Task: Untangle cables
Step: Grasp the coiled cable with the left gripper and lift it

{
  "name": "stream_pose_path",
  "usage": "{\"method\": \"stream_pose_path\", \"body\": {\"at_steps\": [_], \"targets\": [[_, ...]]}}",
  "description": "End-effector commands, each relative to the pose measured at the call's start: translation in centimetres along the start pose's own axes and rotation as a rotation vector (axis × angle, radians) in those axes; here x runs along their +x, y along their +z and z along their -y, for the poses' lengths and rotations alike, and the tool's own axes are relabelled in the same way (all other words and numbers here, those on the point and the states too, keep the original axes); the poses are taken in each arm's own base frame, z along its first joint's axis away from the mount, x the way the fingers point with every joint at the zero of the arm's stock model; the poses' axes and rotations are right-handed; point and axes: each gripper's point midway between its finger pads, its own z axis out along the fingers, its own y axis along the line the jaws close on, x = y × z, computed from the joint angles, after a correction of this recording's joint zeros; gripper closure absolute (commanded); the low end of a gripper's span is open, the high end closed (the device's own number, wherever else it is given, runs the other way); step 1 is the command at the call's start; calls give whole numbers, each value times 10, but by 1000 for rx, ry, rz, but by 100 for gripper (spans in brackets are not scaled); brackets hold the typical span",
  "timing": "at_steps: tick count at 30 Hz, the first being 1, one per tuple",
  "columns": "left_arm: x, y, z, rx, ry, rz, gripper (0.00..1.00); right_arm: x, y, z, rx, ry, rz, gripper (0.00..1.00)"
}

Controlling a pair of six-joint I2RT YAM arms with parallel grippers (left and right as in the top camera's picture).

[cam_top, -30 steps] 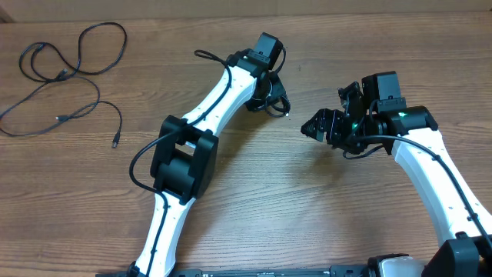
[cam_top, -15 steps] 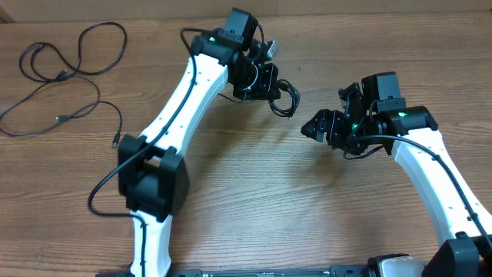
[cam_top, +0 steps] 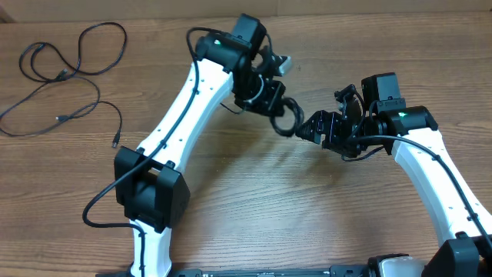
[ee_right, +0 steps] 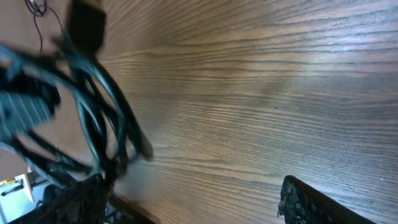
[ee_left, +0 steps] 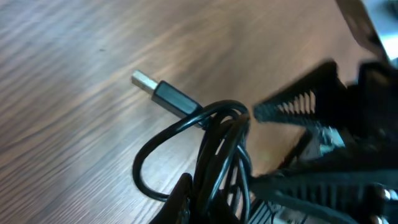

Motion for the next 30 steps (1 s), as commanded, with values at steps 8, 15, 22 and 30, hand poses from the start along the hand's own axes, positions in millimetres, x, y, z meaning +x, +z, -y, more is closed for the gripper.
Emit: {"method": "stream_pose_path", "body": {"at_steps": [8,15,22,30], "targets": [[6,3,35,60,130,-12,96,-7,-2,35,199,1,53,13],[4,0,-6,-167,-68,4,96,-14,-18,79,457,164,151,13],[3,0,-7,-172,-79,6,96,-13,-17,77,442,201,153,11],[2,1,-4,-156,-72,10,96,-13,-9,59,336,172,125,8]]}}
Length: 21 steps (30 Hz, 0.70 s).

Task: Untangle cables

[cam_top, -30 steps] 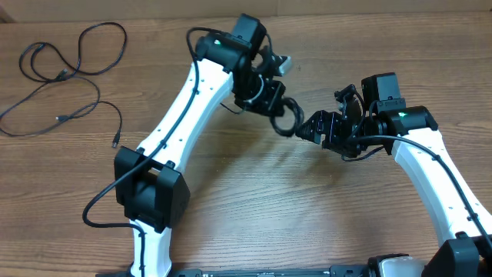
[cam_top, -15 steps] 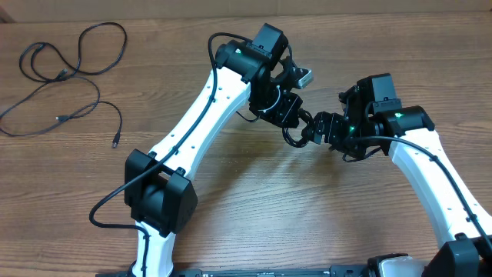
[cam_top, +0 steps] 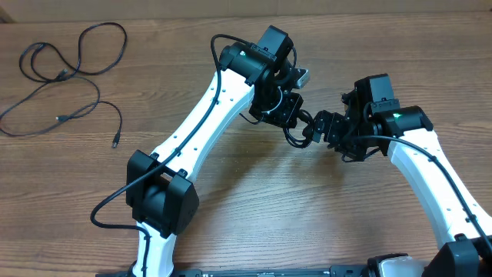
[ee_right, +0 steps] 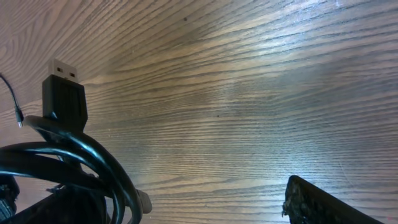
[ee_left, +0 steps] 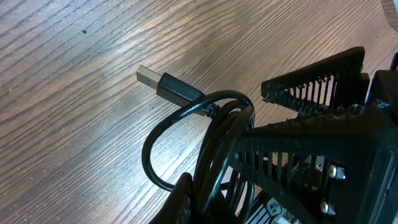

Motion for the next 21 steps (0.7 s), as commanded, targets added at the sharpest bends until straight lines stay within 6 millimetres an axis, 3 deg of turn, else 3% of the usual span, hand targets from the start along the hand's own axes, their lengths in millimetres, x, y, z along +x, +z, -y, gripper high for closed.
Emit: {"method": "stream_pose_path", "body": {"at_steps": [1,6,15,21], "targets": [[-7,-17,-21,-74,-28,48,96,-11,-1,16,49,42,42,8],[-8,-15,-22,-76,-26,48,96,-14,-4,-16,-142,-5,19,8],[-8,-14,-23,-78,-26,46,96,-26,-13,2,-127,21,49,8],[-6,-14,3,69,82,34,96,-24,-11,-3,-131,0,44,8]]}}
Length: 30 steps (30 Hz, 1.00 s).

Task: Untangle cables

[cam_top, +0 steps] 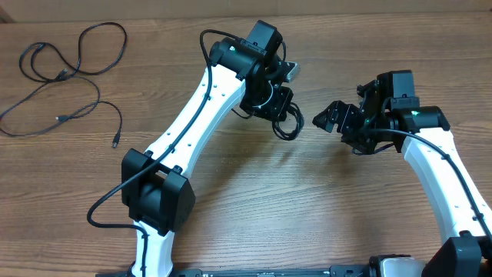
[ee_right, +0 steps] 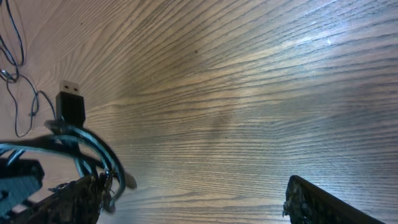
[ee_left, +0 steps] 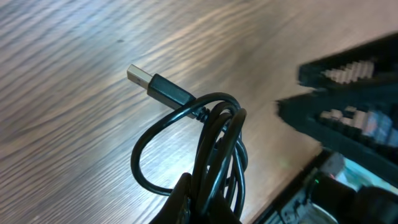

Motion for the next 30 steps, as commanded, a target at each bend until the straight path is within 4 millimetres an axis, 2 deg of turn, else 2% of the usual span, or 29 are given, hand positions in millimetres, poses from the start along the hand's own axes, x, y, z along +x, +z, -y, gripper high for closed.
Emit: {"method": "stream_pose_path", "body": {"at_steps": [1,5,9,12,17,19,25,30], "targets": [[0,-8,20,98,79,10,96,1,2,-6,-14,-33,-5,8],[0,-7,20,98,79,10,96,1,2,-7,-17,-53,-5,5],[0,-7,18,85,78,11,96,7,1,-20,-95,-145,-34,3],[1,-7,20,98,77,5,96,3,1,-23,-107,-156,-18,3],[10,-7,20,100,73,-27,96,0,1,-24,-112,-164,-6,3],[12,-8,27,141,89,-35,96,0,1,-24,-112,-164,-7,3],[12,-9,32,168,91,-36,96,4,2,-25,-110,-166,-18,3],[12,-9,32,168,90,-37,96,11,7,-38,-132,-269,-29,3]]}}
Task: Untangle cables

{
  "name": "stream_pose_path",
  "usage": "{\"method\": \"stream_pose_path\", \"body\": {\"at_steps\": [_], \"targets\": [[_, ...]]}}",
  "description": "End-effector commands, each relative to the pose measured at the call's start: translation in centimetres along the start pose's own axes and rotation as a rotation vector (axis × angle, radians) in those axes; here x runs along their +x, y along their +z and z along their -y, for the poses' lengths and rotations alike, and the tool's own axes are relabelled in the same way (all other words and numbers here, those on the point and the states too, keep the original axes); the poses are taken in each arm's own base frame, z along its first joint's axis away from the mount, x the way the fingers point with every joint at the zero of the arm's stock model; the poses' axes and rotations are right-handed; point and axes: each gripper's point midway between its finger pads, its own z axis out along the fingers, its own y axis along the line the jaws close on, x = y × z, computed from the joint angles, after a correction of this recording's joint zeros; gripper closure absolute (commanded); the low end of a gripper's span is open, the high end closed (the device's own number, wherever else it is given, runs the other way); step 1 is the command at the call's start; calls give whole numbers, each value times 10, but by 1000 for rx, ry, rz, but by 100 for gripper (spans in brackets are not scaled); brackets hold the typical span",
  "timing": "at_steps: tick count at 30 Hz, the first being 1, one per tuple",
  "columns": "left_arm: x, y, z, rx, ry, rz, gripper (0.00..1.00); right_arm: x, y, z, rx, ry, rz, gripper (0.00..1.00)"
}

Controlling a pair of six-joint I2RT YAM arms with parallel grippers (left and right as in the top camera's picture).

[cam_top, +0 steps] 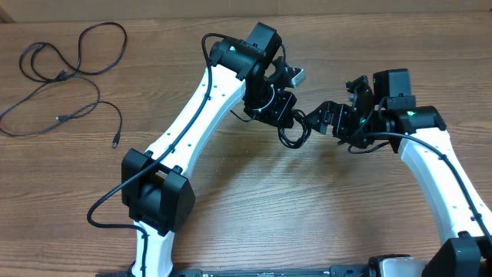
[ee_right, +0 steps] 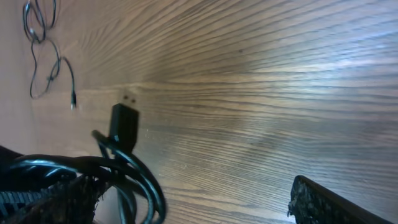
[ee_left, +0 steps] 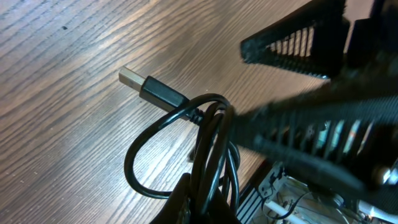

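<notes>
A coiled black cable bundle (cam_top: 292,132) with a USB plug (ee_left: 149,92) hangs just above the wooden table (cam_top: 254,215). My left gripper (ee_left: 208,198) is shut on the bundle's strands from below. My right gripper (cam_top: 324,118) is open and close against the bundle from the right. One of its ribbed fingers (ee_left: 292,38) is above the coil and the other crosses in front of it. In the right wrist view the bundle (ee_right: 127,171) and its plug (ee_right: 123,126) sit by the left finger (ee_right: 68,199) of the open right gripper (ee_right: 196,188).
Thin black loose cables (cam_top: 65,73) lie spread on the table's far left, seen small in the right wrist view as loose cables (ee_right: 43,56). The left arm's base (cam_top: 152,196) stands at front centre-left, the right arm reaches in from the right.
My open right gripper stood apart from the bundle, to its right. Now it is up against the coil, with its fingers around the strands. My left gripper still holds the bundle, shifted slightly right.
My left gripper held the coiled bundle throughout. At first the open right gripper met the bundle at mid-table. Then both were farther back, fingers around the coil. Then the right gripper stood clear to the right. Now it is at the coil again, open.
</notes>
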Motion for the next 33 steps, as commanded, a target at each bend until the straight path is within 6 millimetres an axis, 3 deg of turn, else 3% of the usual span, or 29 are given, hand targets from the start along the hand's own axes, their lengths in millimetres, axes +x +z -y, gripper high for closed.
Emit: {"method": "stream_pose_path", "body": {"at_steps": [1,23,33], "targets": [[-1,-6,10,33,43,14,96,3,5,-12,-27,-91,-12,3],[10,-5,3,-17,47,-30,96,-27,2,12,133,-131,123,2],[13,-5,7,9,51,-39,96,-29,1,18,171,-127,133,2]]}}
